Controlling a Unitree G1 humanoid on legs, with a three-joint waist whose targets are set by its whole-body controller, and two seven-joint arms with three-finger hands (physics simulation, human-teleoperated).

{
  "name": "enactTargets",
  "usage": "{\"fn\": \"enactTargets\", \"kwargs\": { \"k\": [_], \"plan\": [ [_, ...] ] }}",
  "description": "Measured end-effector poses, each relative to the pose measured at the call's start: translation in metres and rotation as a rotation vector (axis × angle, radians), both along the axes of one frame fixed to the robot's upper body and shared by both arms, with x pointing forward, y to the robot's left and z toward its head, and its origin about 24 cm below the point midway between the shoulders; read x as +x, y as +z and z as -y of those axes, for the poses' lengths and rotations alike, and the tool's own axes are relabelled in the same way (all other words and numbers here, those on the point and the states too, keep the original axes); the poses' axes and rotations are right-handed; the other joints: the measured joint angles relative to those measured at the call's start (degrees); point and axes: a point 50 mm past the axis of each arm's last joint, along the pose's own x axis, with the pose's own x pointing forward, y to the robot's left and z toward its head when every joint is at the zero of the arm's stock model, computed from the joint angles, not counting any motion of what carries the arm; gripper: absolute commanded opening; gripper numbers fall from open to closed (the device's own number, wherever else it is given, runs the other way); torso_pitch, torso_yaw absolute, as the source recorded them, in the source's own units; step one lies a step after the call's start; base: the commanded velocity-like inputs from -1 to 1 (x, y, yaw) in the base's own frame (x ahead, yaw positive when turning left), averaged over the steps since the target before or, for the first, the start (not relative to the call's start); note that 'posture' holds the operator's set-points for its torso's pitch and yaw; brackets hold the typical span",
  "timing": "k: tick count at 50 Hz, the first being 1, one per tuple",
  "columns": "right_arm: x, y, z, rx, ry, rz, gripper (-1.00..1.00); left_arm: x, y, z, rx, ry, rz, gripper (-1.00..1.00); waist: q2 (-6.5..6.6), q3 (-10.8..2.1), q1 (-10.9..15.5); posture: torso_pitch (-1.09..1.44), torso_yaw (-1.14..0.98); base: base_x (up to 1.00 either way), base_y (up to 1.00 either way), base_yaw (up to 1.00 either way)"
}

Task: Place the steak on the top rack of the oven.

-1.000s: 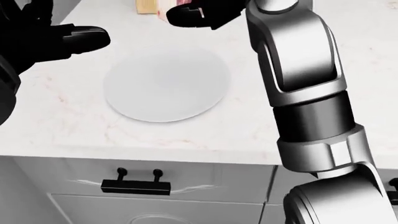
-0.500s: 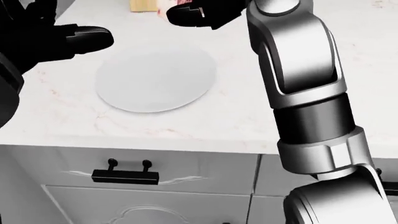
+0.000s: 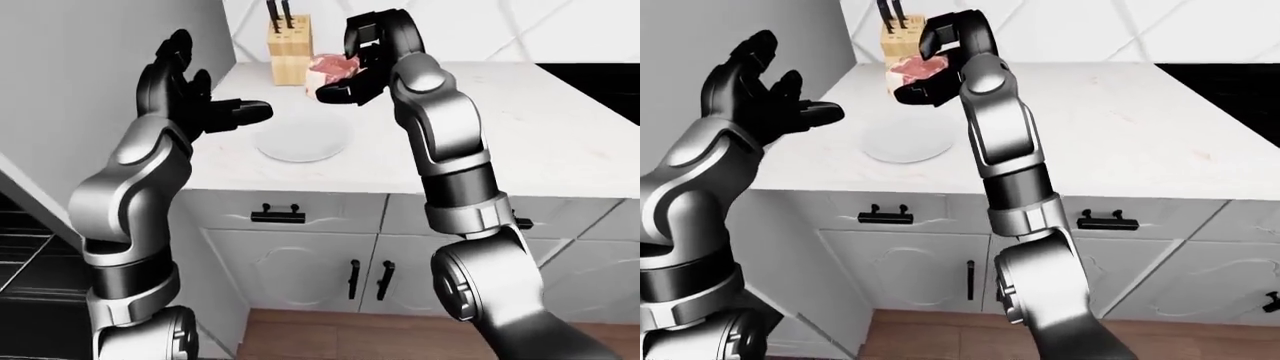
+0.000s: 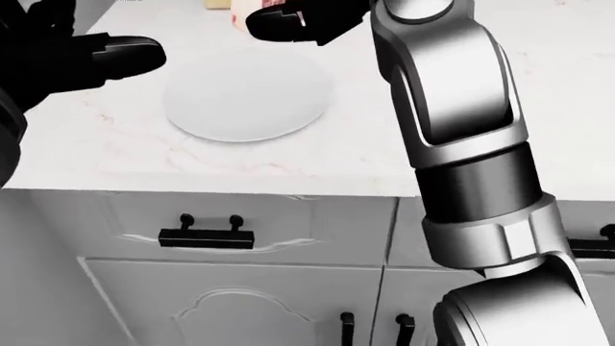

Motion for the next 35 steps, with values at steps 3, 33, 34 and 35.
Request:
{"fn": "enactTargets", "kwargs": {
  "k": [3, 33, 34, 35],
  "plan": [
    [0.0, 0.0, 0.001, 0.002, 0.0, 0.005, -1.0, -0.001, 0.003, 0.001, 0.002, -0.002, 0.01, 1.0, -2.43, -0.34, -0.2, 0.0, 0.0, -0.18, -0.09, 0.0],
    [0.0, -0.011, 0.004, 0.003, -0.011, -0.019, -1.0, 0.001, -0.003, 0.002, 0.001, -0.013, -0.008, 1.0, 0.62, 2.26, 0.3, 0.0, 0.0, -0.05, -0.03, 0.0],
    [0.0, -0.011, 0.005, 0.003, -0.013, -0.017, -1.0, 0.001, -0.002, 0.002, 0.001, -0.013, -0.006, 1.0, 0.7, 2.19, 0.3, 0.0, 0.0, 0.0, 0.0, 0.0],
    [0.0, -0.011, 0.005, 0.003, -0.014, -0.015, -1.0, 0.0, -0.001, 0.003, 0.001, -0.014, -0.002, 1.0, 0.77, 2.13, 0.3, 0.0, 0.0, 0.0, 0.0, 0.0]
  ]
}}
